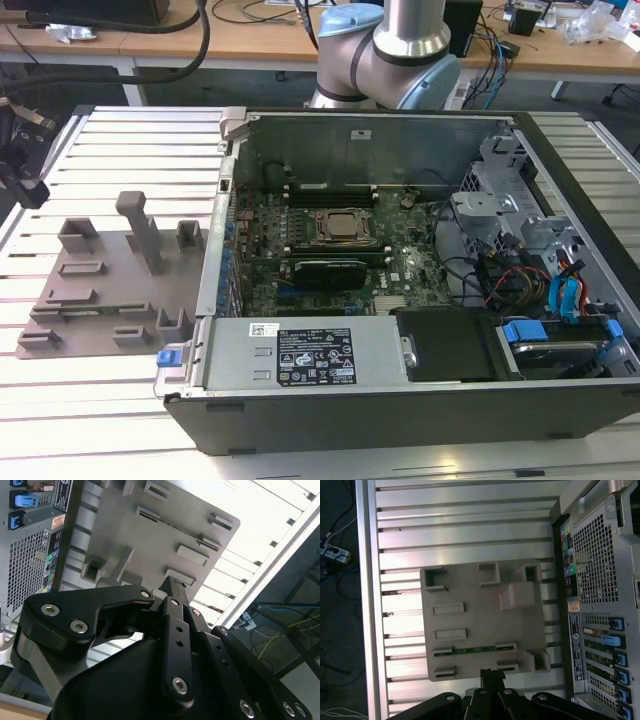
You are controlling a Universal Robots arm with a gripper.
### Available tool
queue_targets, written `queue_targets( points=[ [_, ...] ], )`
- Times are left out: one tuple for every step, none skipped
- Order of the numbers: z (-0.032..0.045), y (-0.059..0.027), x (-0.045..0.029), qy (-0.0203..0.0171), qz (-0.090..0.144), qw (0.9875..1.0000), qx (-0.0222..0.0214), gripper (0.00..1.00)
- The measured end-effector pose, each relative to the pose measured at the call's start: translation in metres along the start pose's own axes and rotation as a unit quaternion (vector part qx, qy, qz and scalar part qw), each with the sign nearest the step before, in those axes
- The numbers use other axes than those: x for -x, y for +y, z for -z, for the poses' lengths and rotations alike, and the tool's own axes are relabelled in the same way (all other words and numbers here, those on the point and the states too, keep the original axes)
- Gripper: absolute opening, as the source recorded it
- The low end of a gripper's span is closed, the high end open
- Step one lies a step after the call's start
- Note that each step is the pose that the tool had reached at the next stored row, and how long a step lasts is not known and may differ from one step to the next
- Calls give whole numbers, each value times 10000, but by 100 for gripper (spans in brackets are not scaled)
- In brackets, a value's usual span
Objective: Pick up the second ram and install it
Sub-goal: 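Reach for the second ram, then pick up the second ram and move it above second insertion slot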
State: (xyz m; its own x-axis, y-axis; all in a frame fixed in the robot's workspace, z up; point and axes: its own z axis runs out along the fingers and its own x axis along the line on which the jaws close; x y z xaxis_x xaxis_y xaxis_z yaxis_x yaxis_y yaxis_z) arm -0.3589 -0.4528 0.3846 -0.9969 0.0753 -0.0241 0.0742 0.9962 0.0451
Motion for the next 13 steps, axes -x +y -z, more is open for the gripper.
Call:
queue_targets(
  points=[
    [0, 0, 0, 0, 0, 10000, 0, 10],
    [0, 0, 0, 0, 0, 10000, 0, 10],
    [-1, 0, 0, 0, 0, 10000, 0, 10],
    [-1, 0, 0, 0, 0, 10000, 0, 10],
    [-1, 0, 0, 0, 0, 10000, 0, 10],
    [-1, 0, 0, 0, 0, 10000, 0, 10],
    [-1, 0, 0, 0, 0, 10000, 0, 10],
    [-1, 0, 0, 0, 0, 10000, 0, 10],
    [-2, 0, 0, 0, 0, 10000, 0, 10],
    [-2, 0, 0, 0, 0, 10000, 0, 10],
    [-3, 0, 0, 0, 0, 10000, 0, 10],
    [-3, 0, 0, 0, 6, 10000, 0, 10],
    [-3, 0, 0, 3, 60, 10000, 1, 10]
  ],
)
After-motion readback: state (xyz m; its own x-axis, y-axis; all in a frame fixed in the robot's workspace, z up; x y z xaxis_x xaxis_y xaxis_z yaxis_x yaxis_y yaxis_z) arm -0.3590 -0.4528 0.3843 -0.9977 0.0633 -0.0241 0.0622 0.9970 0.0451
